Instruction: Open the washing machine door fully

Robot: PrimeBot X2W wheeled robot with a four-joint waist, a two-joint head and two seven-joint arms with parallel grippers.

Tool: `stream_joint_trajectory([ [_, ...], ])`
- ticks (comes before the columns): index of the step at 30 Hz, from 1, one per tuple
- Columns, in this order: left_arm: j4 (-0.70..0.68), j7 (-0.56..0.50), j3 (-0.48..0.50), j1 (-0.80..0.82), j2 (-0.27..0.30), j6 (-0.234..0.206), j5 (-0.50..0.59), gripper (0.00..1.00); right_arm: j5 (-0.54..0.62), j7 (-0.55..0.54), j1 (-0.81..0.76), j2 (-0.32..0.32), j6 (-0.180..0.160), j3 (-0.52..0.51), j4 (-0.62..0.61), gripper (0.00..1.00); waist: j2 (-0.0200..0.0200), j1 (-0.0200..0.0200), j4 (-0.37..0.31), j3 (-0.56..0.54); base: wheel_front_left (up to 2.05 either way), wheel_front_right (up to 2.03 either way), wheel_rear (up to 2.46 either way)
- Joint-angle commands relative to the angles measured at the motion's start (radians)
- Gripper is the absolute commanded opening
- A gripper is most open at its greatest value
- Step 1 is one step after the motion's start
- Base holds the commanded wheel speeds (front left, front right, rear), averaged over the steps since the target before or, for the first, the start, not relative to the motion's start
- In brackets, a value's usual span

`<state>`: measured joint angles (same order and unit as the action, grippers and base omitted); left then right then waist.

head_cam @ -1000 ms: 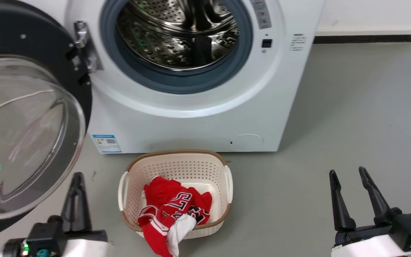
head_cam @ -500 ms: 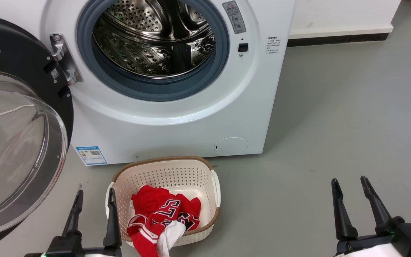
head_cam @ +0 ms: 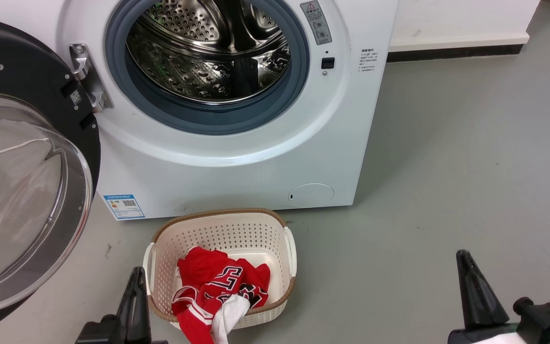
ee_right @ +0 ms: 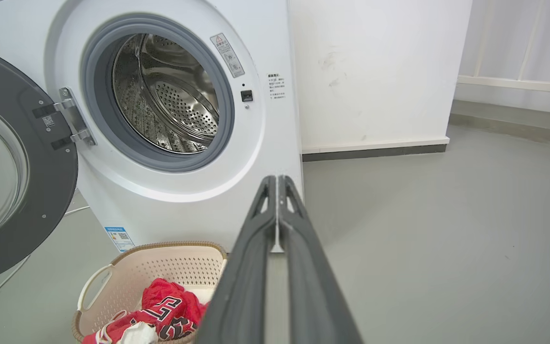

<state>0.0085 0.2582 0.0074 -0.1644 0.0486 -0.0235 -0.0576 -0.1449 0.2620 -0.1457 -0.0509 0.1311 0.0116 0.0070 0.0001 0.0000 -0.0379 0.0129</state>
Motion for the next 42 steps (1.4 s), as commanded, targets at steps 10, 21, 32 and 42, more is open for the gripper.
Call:
stream_joint_trajectory([
  [10, 0.021, -0.034, 0.0, 0.031, 0.01, 0.017, -0.203, 0.0, -0.195, -0.033, 0.03, -0.012, 0.0, 0.001, 0.023, 0.0, -0.0001, 0.0, 0.003, -0.001, 0.0, 0.0, 0.0],
  [21, 0.059, -0.075, 0.001, 0.071, 0.02, 0.04, -0.422, 0.0, -0.403, -0.072, 0.066, -0.023, 0.0, -0.002, 0.055, 0.0, -0.0001, 0.0, 0.006, -0.002, 0.0, 0.0, 0.0],
  [32, 0.096, -0.125, 0.008, 0.116, 0.029, 0.065, -0.675, 0.0, -0.643, -0.122, 0.106, -0.031, 0.0, -0.011, 0.092, 0.0, -0.0001, 0.0, 0.011, -0.003, 0.0, 0.0, 0.0],
  [42, 0.116, -0.156, 0.014, 0.141, 0.031, 0.079, -0.82, 0.0, -0.781, -0.154, 0.13, -0.034, 0.0, -0.018, 0.114, 0.0, -0.0001, 0.0, 0.014, -0.003, 0.0, 0.0, 0.0],
])
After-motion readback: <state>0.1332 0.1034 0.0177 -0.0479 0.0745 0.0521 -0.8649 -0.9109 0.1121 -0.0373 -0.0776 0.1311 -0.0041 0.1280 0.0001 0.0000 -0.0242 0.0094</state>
